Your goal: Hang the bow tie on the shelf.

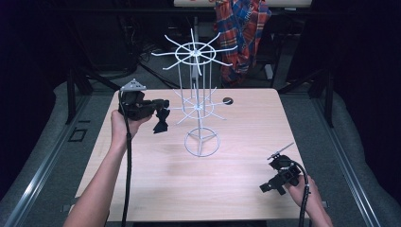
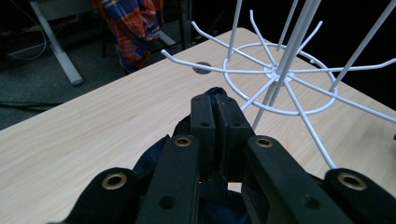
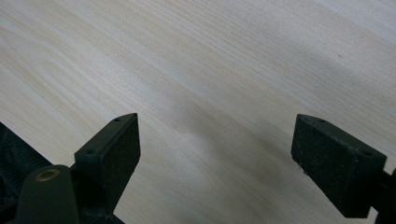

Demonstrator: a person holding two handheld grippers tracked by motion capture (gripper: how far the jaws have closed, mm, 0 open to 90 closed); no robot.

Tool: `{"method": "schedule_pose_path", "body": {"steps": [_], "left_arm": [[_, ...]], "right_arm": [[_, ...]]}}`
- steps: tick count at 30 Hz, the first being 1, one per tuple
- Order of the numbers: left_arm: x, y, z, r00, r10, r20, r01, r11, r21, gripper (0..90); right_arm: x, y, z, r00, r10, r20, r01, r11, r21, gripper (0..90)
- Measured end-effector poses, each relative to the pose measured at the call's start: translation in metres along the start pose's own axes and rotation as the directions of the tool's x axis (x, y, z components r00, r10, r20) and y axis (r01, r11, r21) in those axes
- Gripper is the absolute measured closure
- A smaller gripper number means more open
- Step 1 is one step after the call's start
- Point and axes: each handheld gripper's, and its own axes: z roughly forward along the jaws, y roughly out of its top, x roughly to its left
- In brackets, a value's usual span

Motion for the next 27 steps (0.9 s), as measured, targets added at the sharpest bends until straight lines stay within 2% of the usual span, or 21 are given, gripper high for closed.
{"method": "schedule_pose_path", "body": {"steps": [2,6,8,9,10,11,12,13,16,20,23,27], "left_arm": [[0.000,0.000,0.000,1.0000,0.002,0.000,-0.002,1.0000,0.002,86.6],[0.000,0.000,0.002,1.0000,-0.001,0.001,0.001,1.0000,0.005,86.6],[-0.001,0.000,0.003,1.0000,-0.002,0.002,0.002,1.0000,0.003,86.6],[-0.002,0.000,0.003,1.0000,-0.001,0.003,0.001,1.0000,0.004,86.6],[-0.002,0.001,0.003,1.0000,0.001,0.004,-0.001,1.0000,0.006,86.6],[-0.002,0.001,0.004,1.0000,0.003,0.004,-0.003,1.0000,0.005,86.6],[-0.003,0.001,0.004,1.0000,0.003,0.007,-0.003,1.0000,0.004,86.6],[-0.003,0.001,0.004,1.0000,0.003,0.008,-0.004,1.0000,0.004,86.6],[-0.004,0.001,0.006,0.9999,0.002,0.013,-0.002,1.0000,0.002,86.6],[-0.005,0.002,0.008,0.9998,0.003,0.017,-0.003,1.0000,-0.003,86.6],[-0.007,0.002,0.010,0.9998,0.010,0.017,-0.010,0.9999,0.003,86.6],[-0.009,0.003,0.014,0.9995,0.020,0.022,-0.021,0.9997,0.014,86.6]], "right_arm": [[0.000,0.000,0.001,0.9999,0.008,-0.008,-0.008,1.000,-0.009,15.4],[-0.002,0.000,0.000,0.9999,-0.008,0.013,0.008,1.000,0.003,15.4],[-0.002,0.000,-0.001,0.9998,-0.016,0.009,0.016,1.000,0.009,15.4],[-0.002,-0.001,0.000,0.9999,-0.009,0.009,0.009,1.000,0.000,15.4],[0.000,-0.002,0.003,0.9996,0.026,0.003,-0.026,0.999,-0.043,15.4],[0.001,-0.002,0.003,0.9996,0.028,0.000,-0.028,0.999,-0.041,15.4],[-0.001,-0.001,0.000,1.0000,-0.006,0.002,0.006,1.000,-0.001,15.4],[0.001,-0.002,0.002,0.9998,0.019,0.003,-0.019,0.999,-0.032,15.3],[0.000,0.000,0.000,1.0000,-0.003,0.001,0.003,1.000,0.004,15.3],[-0.001,0.000,0.000,0.9999,-0.010,0.006,0.010,1.000,0.003,15.4],[0.000,-0.001,0.000,1.0000,0.006,0.003,-0.006,1.000,-0.004,15.4],[-0.001,0.000,0.000,1.0000,-0.008,0.005,0.008,1.000,-0.001,15.4]]}}
